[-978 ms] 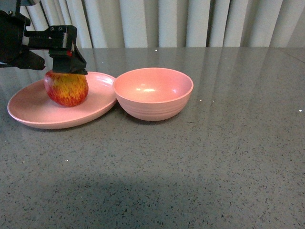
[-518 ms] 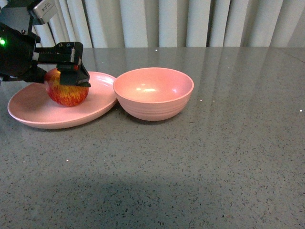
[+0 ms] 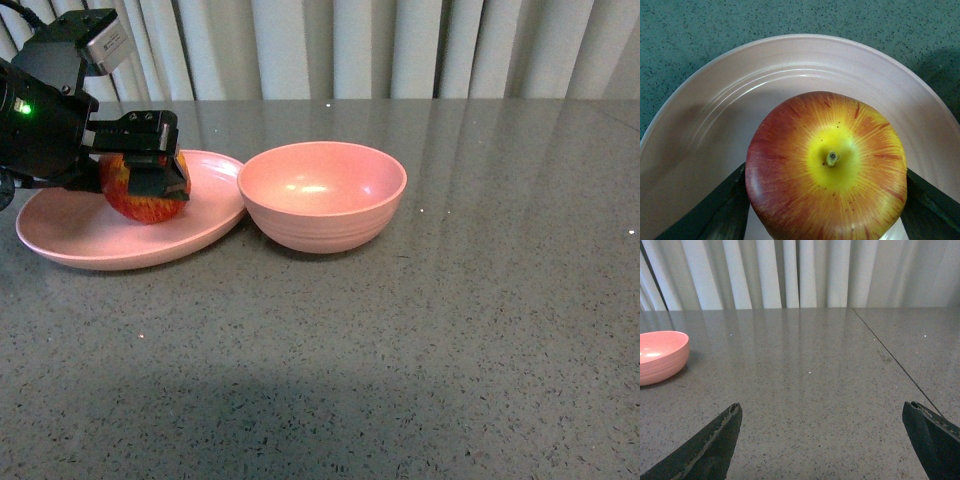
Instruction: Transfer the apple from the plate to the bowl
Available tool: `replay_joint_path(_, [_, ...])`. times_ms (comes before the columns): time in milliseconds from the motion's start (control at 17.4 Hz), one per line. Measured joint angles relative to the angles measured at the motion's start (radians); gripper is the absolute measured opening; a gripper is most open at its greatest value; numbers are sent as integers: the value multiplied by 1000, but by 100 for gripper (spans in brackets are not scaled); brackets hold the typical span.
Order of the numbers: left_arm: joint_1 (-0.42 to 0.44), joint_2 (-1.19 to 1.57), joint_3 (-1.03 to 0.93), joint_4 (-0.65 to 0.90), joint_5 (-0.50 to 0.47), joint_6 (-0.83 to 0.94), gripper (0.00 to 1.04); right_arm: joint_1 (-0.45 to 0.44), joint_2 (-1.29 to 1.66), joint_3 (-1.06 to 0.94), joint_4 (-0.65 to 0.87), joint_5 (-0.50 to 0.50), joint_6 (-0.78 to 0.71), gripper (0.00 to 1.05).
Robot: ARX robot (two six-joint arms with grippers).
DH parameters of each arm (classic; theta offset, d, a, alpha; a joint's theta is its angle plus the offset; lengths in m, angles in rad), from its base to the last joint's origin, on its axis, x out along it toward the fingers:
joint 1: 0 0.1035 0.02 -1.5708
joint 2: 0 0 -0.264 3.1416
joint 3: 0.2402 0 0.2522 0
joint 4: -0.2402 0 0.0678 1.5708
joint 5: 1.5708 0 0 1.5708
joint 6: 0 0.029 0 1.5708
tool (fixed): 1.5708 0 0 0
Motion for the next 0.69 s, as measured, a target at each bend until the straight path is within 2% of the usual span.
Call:
replay_joint_path(115, [0,0,0,0,0,0,69,0,0,0,0,0,0,98])
replay_joint_path(173, [0,0,2,-2,2,1,67,0,0,0,0,0,0,98])
replay_joint_path(460, [3,-8,11,-23,5,11,66,0,0,0,0,0,0,98])
replay_joint_path(690, [-14,-119,92,-72,28,43,66,0,0,0,0,0,0,98])
